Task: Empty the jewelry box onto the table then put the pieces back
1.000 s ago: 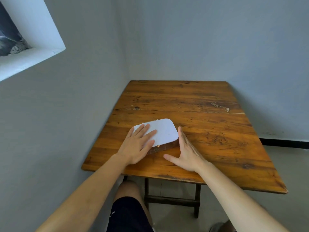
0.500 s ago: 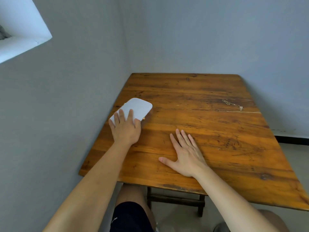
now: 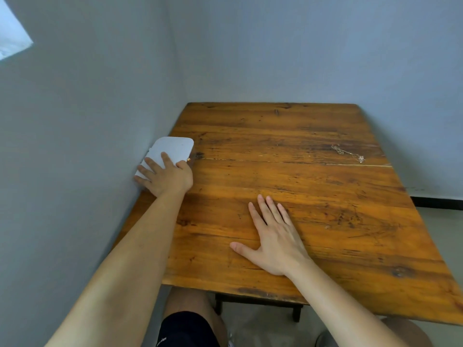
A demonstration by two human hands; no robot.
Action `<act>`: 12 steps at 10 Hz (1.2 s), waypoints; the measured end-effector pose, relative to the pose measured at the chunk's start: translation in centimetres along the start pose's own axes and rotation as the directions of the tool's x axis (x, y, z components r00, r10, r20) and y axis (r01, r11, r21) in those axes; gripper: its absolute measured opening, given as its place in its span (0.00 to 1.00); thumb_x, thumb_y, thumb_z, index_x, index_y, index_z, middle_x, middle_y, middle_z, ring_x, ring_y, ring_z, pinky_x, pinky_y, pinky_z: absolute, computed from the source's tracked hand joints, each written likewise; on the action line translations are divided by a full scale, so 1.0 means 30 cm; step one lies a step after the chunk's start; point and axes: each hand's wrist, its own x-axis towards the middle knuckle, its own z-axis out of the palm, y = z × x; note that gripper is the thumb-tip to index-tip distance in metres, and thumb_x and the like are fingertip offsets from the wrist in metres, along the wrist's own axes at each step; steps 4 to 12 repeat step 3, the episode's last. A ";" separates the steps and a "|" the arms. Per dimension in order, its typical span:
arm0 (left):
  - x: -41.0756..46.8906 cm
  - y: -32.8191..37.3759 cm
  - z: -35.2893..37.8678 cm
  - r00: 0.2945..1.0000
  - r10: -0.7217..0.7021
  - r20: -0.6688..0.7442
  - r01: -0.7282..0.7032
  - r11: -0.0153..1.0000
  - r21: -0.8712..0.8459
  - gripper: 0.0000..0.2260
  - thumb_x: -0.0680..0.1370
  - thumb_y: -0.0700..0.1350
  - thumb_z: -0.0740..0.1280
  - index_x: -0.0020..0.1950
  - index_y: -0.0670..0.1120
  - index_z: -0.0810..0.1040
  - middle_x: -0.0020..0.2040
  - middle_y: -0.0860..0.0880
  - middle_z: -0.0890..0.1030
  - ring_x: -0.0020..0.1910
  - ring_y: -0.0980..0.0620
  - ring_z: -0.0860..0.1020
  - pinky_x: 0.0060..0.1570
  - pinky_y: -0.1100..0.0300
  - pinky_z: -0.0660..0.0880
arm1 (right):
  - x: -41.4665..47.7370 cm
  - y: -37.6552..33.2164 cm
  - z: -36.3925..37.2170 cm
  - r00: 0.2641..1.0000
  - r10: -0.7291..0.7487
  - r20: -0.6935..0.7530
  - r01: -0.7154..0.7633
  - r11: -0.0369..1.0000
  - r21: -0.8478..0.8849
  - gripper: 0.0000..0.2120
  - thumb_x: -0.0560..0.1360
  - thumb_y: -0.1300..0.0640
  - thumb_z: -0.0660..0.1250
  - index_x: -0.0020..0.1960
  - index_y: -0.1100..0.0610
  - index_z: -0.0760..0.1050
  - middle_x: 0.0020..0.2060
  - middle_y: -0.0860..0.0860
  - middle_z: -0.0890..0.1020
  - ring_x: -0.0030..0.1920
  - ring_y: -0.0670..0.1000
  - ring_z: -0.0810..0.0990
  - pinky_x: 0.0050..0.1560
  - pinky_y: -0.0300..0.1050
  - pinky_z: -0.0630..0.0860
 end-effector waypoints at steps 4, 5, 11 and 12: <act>-0.035 -0.054 -0.010 0.993 0.109 -0.044 -0.113 0.987 -0.114 0.30 0.82 0.61 0.45 0.81 0.49 0.47 0.81 0.38 0.44 0.79 0.37 0.40 0.73 0.38 0.35 | -0.007 -0.020 -0.020 1.000 0.001 0.021 -0.001 1.000 0.002 0.52 0.68 0.18 0.41 0.81 0.50 0.40 0.80 0.51 0.37 0.79 0.51 0.33 0.79 0.54 0.40; -0.035 -0.054 -0.010 0.993 0.109 -0.044 -0.113 0.987 -0.114 0.30 0.82 0.61 0.45 0.81 0.49 0.47 0.81 0.38 0.44 0.79 0.37 0.40 0.73 0.38 0.35 | -0.007 -0.020 -0.020 1.000 0.001 0.021 -0.001 1.000 0.002 0.52 0.68 0.18 0.41 0.81 0.50 0.40 0.80 0.51 0.37 0.79 0.51 0.33 0.79 0.54 0.40; -0.035 -0.054 -0.010 0.993 0.109 -0.044 -0.113 0.987 -0.114 0.30 0.82 0.61 0.45 0.81 0.49 0.47 0.81 0.38 0.44 0.79 0.37 0.40 0.73 0.38 0.35 | -0.007 -0.020 -0.020 1.000 0.001 0.021 -0.001 1.000 0.002 0.52 0.68 0.18 0.41 0.81 0.50 0.40 0.80 0.51 0.37 0.79 0.51 0.33 0.79 0.54 0.40; -0.035 -0.054 -0.010 0.993 0.109 -0.044 -0.113 0.987 -0.114 0.30 0.82 0.61 0.45 0.81 0.49 0.47 0.81 0.38 0.44 0.79 0.37 0.40 0.73 0.38 0.35 | -0.007 -0.020 -0.020 1.000 0.001 0.021 -0.001 1.000 0.002 0.52 0.68 0.18 0.41 0.81 0.50 0.40 0.80 0.51 0.37 0.79 0.51 0.33 0.79 0.54 0.40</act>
